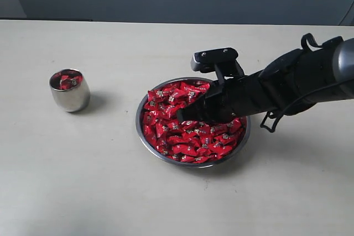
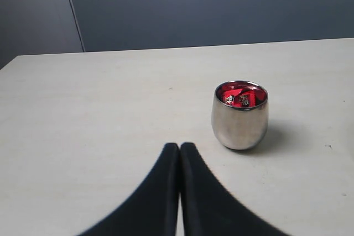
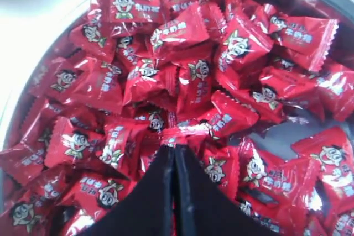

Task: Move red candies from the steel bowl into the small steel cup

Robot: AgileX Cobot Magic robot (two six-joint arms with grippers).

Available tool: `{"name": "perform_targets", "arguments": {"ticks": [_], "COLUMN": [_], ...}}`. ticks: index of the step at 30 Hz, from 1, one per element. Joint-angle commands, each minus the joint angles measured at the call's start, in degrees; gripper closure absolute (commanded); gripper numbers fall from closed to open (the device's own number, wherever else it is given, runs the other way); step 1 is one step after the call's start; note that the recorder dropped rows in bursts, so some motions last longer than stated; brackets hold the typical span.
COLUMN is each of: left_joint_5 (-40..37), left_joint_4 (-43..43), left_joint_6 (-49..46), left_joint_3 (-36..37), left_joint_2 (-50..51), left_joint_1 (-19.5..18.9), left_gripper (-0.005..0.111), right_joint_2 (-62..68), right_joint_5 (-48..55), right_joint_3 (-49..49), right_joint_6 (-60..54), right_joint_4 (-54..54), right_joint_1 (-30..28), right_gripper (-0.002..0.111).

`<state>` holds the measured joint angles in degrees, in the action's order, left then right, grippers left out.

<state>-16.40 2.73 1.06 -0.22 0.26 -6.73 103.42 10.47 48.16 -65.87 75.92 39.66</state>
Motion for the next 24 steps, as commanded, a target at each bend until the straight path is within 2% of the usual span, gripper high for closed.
{"name": "perform_targets", "arguments": {"ticks": [1, 4, 8, 10, 17, 21, 24], "left_joint_5": [0.1, 0.1, 0.1, 0.1, 0.1, 0.1, 0.1], "left_joint_4": [-0.1, -0.1, -0.1, -0.1, -0.1, -0.1, -0.1], "left_joint_6": [0.1, 0.1, 0.1, 0.1, 0.1, 0.1, 0.1], "left_joint_3": [0.2, 0.2, 0.2, 0.2, 0.2, 0.2, 0.2], "left_joint_2": [-0.3, -0.3, -0.3, -0.3, -0.3, -0.3, -0.3], "left_joint_1": [0.0, 0.0, 0.0, 0.0, 0.0, 0.0, 0.0], "left_gripper": [0.106, 0.106, 0.106, 0.106, 0.106, 0.106, 0.106], "right_joint_2": [-1.4, -1.7, -4.2, -6.5, -20.5, -24.1, -25.2], "right_joint_5": [0.2, 0.8, 1.8, 1.4, -11.8, -13.2, -19.5], "right_joint_3": [1.8, 4.2, 6.4, 5.9, -6.8, -15.3, -21.0], "right_joint_6": [5.1, 13.2, 31.4, 36.4, 35.9, 35.9, 36.0], "right_joint_4": [-7.2, -16.9, -35.2, -39.7, -39.5, -38.5, -38.2], "right_joint_1": [-0.3, -0.3, -2.4, -3.7, -4.9, -4.9, -3.9], "right_gripper": [0.109, 0.109, 0.109, 0.109, 0.109, 0.109, 0.109]}}
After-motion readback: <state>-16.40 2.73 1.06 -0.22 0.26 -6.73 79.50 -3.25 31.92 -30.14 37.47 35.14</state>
